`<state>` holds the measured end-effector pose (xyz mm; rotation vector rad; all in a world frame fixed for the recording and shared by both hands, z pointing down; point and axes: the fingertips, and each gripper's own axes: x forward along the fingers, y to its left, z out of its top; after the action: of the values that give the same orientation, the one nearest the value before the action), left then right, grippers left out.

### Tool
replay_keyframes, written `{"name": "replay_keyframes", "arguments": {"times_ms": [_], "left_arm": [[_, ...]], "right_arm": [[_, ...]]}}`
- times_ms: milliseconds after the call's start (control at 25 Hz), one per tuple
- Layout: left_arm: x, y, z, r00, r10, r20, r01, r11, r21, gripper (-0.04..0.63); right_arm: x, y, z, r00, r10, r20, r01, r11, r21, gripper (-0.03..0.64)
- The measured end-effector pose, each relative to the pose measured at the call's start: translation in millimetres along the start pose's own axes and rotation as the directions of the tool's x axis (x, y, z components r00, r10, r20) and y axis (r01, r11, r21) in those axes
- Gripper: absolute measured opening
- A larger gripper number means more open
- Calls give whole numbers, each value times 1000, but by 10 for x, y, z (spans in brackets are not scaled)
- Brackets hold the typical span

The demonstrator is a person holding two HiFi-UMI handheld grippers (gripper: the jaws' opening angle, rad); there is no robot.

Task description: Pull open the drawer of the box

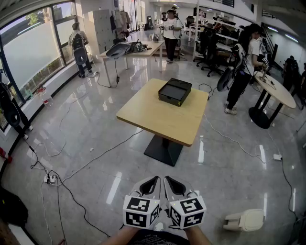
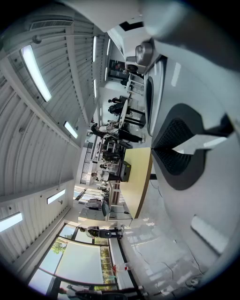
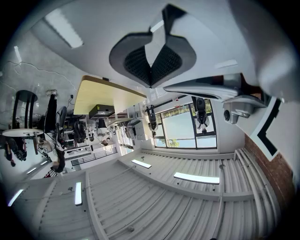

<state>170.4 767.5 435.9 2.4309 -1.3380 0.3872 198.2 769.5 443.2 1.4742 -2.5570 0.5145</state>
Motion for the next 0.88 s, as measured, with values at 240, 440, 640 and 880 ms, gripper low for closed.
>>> {"name": "replay_keyframes", "arguments": {"times_ms": [240,440,640,880], "left_arm": [[92,-226,-154,1000,-1,-18,1,1000,6,5],[224,-341,-113,999,0,-37,0,1000,6,5],[313,-190,-101,999,17,-48,-17,1000,-5,5],[597,51,-48,999,-6,-52,5,1000,-21,5]], "right_arm": [[-152,-168,-151,1000,6,-7,-6,1000,8,6],[-170,-349,-109,1000,12,-11,-11,1000,16,6],[-27,-385,-113,1000,15,-24,-14,1000,9,6],[342,-494,-136,999,1,-53,-1,1000,5,6]]}}
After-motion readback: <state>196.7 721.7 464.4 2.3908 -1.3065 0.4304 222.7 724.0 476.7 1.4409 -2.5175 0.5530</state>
